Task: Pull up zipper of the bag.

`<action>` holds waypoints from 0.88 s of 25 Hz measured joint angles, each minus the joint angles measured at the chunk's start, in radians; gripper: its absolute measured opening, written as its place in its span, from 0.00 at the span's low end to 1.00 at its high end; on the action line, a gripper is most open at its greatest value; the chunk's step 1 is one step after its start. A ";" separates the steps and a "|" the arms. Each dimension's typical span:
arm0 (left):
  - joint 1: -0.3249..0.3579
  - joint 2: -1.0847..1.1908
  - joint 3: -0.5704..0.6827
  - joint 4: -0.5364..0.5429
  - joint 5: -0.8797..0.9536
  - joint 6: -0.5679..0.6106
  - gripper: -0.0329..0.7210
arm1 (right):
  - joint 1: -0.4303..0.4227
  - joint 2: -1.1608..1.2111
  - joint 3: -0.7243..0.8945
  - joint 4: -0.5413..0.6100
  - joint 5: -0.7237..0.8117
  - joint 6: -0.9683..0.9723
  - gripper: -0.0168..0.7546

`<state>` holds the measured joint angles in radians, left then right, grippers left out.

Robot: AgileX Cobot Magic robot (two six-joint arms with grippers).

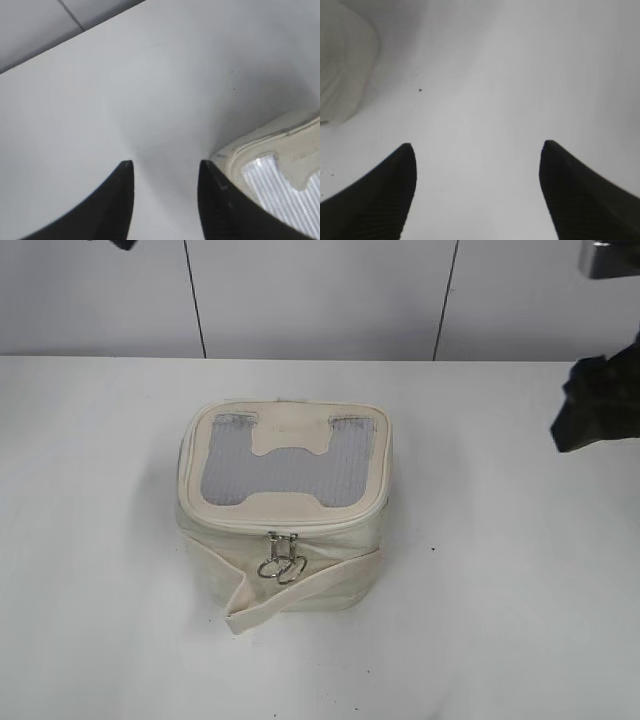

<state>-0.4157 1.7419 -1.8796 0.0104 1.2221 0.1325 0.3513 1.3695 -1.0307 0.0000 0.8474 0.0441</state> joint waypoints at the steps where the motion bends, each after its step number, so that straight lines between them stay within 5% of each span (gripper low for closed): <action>1: 0.018 -0.034 0.036 0.001 0.000 -0.008 0.48 | -0.026 -0.014 0.000 0.000 0.012 0.004 0.79; 11: 0.168 -0.464 0.537 0.013 0.000 -0.026 0.48 | -0.164 -0.213 0.034 -0.029 0.094 0.043 0.78; 22: 0.175 -1.043 1.025 -0.049 -0.215 -0.029 0.48 | -0.164 -0.555 0.306 -0.023 0.113 0.002 0.78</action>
<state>-0.2411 0.6989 -0.8543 -0.0383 1.0070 0.1037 0.1875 0.8145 -0.7243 -0.0226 0.9605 0.0465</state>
